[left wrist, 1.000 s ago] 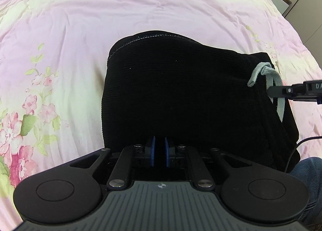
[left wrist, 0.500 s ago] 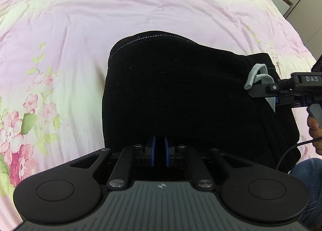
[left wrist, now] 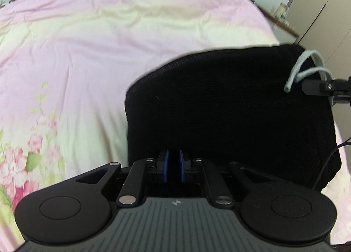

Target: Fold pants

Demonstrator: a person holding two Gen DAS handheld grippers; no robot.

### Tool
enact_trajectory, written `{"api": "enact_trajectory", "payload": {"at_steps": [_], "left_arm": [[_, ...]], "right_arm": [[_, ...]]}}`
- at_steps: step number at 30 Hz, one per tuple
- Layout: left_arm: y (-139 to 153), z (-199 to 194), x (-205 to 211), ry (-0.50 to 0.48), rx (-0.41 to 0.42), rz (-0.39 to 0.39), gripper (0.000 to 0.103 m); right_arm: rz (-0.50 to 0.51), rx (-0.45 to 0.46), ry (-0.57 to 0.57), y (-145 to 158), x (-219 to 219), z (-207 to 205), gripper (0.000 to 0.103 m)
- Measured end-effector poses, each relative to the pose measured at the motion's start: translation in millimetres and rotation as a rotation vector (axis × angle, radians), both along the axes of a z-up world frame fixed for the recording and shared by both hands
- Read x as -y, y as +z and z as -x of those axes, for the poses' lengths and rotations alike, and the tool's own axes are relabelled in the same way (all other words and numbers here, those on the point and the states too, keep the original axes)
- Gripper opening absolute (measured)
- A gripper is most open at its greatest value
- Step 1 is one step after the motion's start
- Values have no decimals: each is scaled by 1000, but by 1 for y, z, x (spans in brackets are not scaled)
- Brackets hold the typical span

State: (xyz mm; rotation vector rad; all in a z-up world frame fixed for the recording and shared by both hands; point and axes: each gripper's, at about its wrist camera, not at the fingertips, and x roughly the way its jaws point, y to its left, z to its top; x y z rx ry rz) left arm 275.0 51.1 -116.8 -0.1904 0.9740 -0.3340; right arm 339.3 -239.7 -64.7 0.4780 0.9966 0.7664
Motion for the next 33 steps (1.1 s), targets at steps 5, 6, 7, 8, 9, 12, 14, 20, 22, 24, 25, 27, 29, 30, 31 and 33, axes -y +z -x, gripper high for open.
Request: {"api": "enact_trajectory", "payload": {"at_steps": [5,6,7,8,9,12,14,20,22,24,25,27,29,30,31,33], "left_arm": [[13,-15,13,-12,36,-21,11],[10,-20,18,-13,33,-29,11],[5,-24,22,-14,27,-39,10],[1,-29,27,-18,23,-53,11],[-3,-33,32,-21,20,-68,11],[-10,-42,40,-35,23,-100,11],[-12,-47,43,-49,30,-127,11],[-10,-69,45,-101,30,-169,11],[-14,-78,51,-149,29,-173,11],[-21,-86,59,-182,23,-191,10],[-28,-91,63,-187,12,-205,10],[-40,-99,68,-184,0,-228,10],[-53,-110,72,-168,-20,-263,9],[-61,-116,73,-159,-47,-266,8],[-71,-122,74,-149,-82,-260,7],[-86,-130,81,-142,-98,-304,6]], "right_arm": [[80,-57,-97,3,52,-11,16],[92,-81,-120,-7,62,-15,16],[95,-112,-138,-21,70,-19,16],[99,-155,-166,-40,80,-22,16],[112,-187,-191,-58,87,-25,16],[192,-213,-249,-103,99,-31,17],[176,-249,-288,-122,111,-34,19],[317,-160,-239,-81,110,-27,30],[381,-71,-234,-52,109,-20,31],[344,-12,-216,-31,102,-20,30],[327,2,-198,-26,96,-22,28],[376,23,-153,-31,70,-31,16],[471,-3,-141,-57,55,-40,14],[506,-30,-150,-72,54,-43,1],[541,-34,-164,-85,54,-45,0],[548,-59,-191,-101,61,-47,0]]}}
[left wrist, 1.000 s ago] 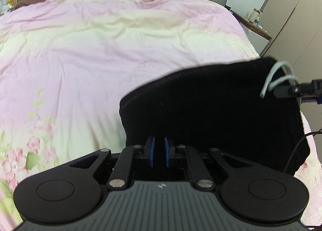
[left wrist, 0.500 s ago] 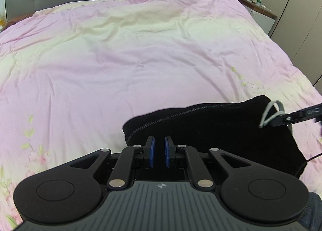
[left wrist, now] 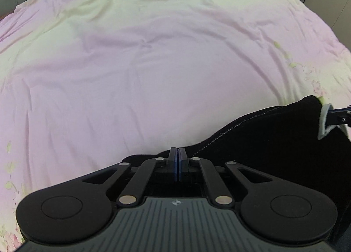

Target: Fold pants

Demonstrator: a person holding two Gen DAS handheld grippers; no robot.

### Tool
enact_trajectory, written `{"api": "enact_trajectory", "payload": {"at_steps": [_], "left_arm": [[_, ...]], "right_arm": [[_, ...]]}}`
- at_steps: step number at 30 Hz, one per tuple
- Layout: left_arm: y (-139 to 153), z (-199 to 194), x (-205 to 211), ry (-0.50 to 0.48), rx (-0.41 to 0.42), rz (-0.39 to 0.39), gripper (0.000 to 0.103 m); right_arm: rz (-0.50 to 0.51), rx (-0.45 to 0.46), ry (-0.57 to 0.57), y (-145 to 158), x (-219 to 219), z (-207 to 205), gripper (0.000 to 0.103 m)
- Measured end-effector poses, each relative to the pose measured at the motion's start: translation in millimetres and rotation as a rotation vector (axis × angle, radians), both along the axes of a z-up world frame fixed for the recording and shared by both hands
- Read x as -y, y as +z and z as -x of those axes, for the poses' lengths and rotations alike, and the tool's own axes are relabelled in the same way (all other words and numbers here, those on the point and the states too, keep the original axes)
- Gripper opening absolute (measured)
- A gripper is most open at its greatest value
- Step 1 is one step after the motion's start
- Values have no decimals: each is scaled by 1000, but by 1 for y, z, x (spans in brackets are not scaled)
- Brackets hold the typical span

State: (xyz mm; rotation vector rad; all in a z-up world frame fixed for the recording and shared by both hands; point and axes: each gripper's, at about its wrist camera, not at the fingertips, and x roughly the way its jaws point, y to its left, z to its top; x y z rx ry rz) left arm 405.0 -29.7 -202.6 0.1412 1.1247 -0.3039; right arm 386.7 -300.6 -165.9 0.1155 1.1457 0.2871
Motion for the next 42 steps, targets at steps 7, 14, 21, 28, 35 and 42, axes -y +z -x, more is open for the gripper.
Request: {"api": "enact_trajectory", "payload": {"at_steps": [7,14,21,28,35,42], "left_arm": [[33,20,-12,40,87,-2,7],[69,91,-64,159,75,222,71],[29,130,-89,302,-70,376,80],[-1,124,-90,342,-139,480,86],[-12,111,-80,297,-155,470,82],[-11,108,-73,259,-146,426,69]], "right_arm": [[-12,32,20,29,3,17,6],[-94,30,-26,35,34,73,58],[-283,-78,-112,-16,67,89,75],[-483,-195,-128,-62,78,65,78],[-522,-244,-88,-78,66,45,71],[-511,-259,-77,-78,60,39,56]]}}
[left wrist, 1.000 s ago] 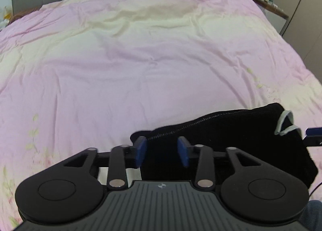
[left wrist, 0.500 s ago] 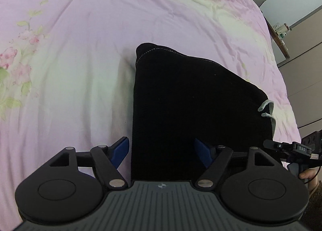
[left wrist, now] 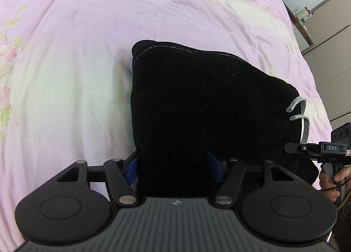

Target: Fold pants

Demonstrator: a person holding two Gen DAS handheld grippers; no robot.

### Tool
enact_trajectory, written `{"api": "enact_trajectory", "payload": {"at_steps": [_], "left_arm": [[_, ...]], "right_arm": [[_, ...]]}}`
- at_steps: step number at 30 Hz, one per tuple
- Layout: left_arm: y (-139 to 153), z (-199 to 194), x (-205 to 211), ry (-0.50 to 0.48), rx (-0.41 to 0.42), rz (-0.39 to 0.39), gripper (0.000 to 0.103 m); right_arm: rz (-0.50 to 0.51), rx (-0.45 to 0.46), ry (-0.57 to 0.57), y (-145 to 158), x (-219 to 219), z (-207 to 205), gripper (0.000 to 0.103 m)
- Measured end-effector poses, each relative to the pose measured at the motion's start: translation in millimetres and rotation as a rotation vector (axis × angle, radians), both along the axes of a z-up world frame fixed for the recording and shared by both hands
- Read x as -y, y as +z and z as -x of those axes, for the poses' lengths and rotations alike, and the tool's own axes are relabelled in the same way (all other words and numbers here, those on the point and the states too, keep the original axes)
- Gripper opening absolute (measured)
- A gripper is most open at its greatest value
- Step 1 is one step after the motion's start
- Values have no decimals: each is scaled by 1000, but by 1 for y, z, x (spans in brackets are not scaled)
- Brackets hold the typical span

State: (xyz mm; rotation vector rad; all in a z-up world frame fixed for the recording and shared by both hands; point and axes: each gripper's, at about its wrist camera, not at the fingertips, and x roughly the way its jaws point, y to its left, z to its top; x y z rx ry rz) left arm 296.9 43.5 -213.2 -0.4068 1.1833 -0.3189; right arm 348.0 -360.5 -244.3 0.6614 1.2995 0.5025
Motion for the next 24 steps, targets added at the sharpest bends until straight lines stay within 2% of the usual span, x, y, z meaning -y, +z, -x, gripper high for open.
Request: {"api": "enact_trajectory", "payload": {"at_steps": [4,8,11,16,19,24], "left_arm": [[8,4,0,-17,24,-12,53],[17,10,0,-13,45,-15,44],[27,15,-2,-3,66,-8,39],[54,26,-15,17,111,11,36],[78,32,-39,38,147,32,36],[131,39,-94,71,190,-2,36]], "right_arm": [[21,34,17,10,-7,4,51],[49,59,10,26,-14,10,47],[78,100,33,50,-25,12,43],[120,203,97,106,-51,15,41],[125,260,133,139,-68,17,41],[84,329,160,184,-109,11,41]]}}
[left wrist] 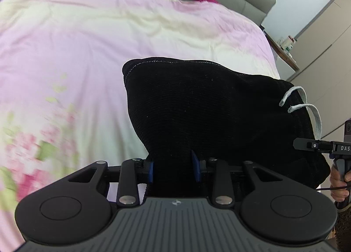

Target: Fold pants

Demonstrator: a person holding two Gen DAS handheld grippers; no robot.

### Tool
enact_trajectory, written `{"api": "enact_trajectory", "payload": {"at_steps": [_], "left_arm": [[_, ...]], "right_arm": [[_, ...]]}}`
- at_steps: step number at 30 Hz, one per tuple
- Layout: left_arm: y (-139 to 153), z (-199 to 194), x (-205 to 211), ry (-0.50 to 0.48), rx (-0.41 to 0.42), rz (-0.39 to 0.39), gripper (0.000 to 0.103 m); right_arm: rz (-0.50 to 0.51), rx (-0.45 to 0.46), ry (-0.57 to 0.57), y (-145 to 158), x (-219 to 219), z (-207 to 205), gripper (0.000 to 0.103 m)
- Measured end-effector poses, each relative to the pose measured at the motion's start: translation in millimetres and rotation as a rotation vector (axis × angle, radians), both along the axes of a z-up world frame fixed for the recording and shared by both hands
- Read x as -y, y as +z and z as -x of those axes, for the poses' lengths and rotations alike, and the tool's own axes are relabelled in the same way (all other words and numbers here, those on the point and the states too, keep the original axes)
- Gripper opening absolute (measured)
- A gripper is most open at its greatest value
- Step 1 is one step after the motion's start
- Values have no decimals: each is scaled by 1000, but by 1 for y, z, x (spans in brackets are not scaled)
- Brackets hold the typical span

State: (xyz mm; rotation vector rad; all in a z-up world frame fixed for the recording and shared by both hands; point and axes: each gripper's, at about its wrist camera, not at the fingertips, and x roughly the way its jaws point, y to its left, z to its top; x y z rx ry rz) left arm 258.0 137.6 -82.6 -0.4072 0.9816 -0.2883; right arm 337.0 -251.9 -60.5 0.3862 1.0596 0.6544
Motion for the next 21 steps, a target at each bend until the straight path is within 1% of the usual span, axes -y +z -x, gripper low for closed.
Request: {"api": "enact_trajectory", "payload": {"at_steps": [2,5,7,9,12,15,17,19,21], "left_arm": [[21,1,-26,25,12,-26,36],[48,0,-62,48,23,-86,35],[59,-2,-86,59,16,-128,35],[62,-4,-108,75,-1,-159,35],[52,-12,-134,96,-29,-190,35],[30,-25,-158,101,-65,-208,35],[10,-36,-170,105,-89,-200,35],[-14,-47,-178,101,-90,-196,35],[-41,-54,-190,102,-105,-172,35]], "right_arm": [[-37,14,19,12,-25,-5,41],[-99,21,40,22,-68,-14,41],[-140,17,49,24,-97,-20,41],[-182,8,58,22,-130,-27,41],[-229,-25,70,9,-174,-41,41],[-243,-75,82,-15,-212,-55,41],[-246,-99,84,-34,-233,-63,41],[-249,-119,80,-54,-249,-72,41],[-242,-151,69,-79,-262,-83,41]]}}
